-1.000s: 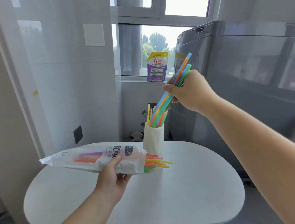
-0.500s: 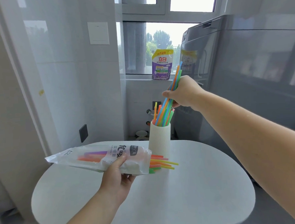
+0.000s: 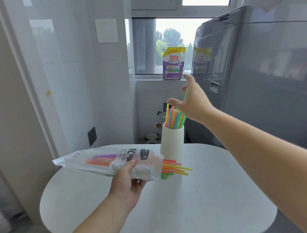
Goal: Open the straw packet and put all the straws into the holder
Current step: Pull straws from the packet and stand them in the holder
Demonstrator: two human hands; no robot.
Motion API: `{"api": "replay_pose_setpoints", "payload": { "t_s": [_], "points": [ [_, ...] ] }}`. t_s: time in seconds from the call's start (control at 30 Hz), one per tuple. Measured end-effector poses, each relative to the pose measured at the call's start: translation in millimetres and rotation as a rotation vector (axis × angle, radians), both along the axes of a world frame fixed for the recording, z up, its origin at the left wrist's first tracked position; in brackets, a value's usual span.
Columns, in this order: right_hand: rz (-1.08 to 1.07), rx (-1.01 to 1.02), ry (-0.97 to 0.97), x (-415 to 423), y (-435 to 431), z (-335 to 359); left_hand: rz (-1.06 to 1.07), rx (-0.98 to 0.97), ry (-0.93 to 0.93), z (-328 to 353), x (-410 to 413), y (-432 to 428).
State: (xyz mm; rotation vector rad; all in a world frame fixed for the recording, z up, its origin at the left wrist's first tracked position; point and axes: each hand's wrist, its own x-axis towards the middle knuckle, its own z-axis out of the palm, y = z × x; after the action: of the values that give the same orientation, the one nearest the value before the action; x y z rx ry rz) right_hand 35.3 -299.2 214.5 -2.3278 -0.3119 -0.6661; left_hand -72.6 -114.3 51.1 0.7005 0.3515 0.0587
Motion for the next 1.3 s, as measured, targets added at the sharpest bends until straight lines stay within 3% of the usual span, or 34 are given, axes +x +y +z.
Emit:
{"api": "replay_pose_setpoints", "payload": {
  "t_s": [0.07,0.27,0.3,0.4,0.67,0.77,0.87,0.93,1.0,1.3],
  "points": [
    [0.053,-0.120,-0.034,1.6,0.9,-3.6,-0.001,0.004,0.001,-0.3,0.1,0.8],
    [-0.006,-0.738,0.122,-2.0,-0.4,-24.5,-0.002,0.004,-0.001,-0.9,0.1,1.8],
    [-0.015,-0.760,0.149,-2.4,-1.1,-27.7,-0.001,0.004,-0.004,-0.8,0.0,1.6],
    [-0.003,-0.650,0.166,-3.9,-3.1,-30.8,-0.003,0.008,-0.011,-1.4,0.0,2.0],
    [-0.062,0.016,-0.237,-60.9,-7.9,-46.1,-0.001,0.015,-0.029,1.6,-0.1,7.9],
    [-0.065,0.207,-0.008,-95.2,-5.6,-84.8,0.016,0.026,-0.047,3.2,-0.5,9.3],
    [-0.023,0.354,0.544,-110.7,-4.8,-117.9,0.011,0.052,-0.071,5.4,-1.7,8.3],
    [0.042,0.530,0.800,-112.4,-3.5,-125.9,-0.006,0.063,-0.086,7.2,-3.6,5.8],
    [0.083,0.636,0.837,-110.3,-4.5,-129.1,-0.024,0.078,-0.098,7.8,-5.4,2.9],
    [0.204,0.488,0.674,-112.5,-7.4,-131.1,-0.066,0.101,-0.092,8.5,-11.3,0.8]
  ]
}}
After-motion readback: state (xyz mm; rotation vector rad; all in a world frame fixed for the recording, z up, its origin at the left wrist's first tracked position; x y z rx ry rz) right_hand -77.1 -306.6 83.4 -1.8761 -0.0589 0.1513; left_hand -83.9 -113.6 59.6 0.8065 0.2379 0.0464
